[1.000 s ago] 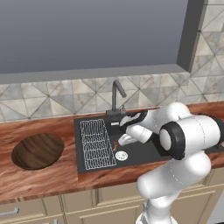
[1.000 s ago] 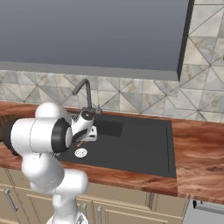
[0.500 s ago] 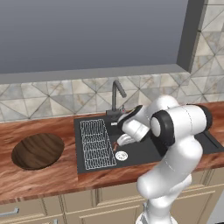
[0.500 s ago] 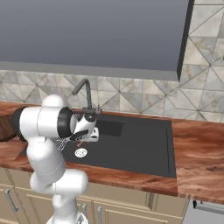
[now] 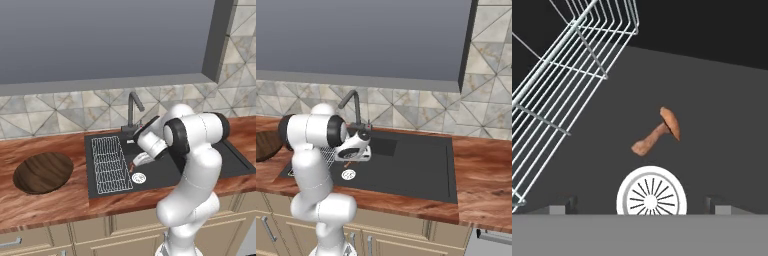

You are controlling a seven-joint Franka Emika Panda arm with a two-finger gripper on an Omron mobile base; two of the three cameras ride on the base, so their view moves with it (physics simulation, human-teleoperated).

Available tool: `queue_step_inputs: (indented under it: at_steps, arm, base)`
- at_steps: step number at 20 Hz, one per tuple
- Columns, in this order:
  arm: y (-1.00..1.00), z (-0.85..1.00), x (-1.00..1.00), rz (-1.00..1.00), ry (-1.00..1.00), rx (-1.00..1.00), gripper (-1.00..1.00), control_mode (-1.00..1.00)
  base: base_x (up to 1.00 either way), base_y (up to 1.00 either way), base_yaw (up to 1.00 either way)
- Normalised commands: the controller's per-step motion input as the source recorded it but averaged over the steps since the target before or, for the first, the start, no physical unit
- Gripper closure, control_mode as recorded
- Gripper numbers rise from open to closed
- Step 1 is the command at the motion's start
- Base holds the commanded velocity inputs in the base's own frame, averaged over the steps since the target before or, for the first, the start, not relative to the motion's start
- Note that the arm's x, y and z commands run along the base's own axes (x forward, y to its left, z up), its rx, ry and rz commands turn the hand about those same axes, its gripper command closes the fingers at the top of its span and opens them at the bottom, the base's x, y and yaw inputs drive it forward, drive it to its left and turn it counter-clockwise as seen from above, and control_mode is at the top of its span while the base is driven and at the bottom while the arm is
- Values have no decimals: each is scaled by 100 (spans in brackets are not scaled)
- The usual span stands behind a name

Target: Pick the mushroom from the sink and place it in the bowl. Then pick the bowl and place it in the microwave. Then close the microwave door and press the start button.

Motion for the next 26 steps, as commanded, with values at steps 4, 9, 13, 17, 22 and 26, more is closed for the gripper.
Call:
queue_step_inputs:
  at_steps: [4,9,13,17,22,26]
  arm:
    - [0,-23,19,13,0,1,-100,-100]
    - [1,-21,10,11,0,0,-100,-100]
    - [9,-11,17,8,0,0,-100,-100]
    - [19,0,19,6,0,0,-100,-100]
    - [22,-3,17,4,0,0,-100,-100]
    - [18,-16,14,4,0,0,-100,-100]
  base:
    - [0,0,0]
    - [0,0,0]
    - [0,0,0]
    - [0,0,0]
    - [0,0,0]
    - [0,0,0]
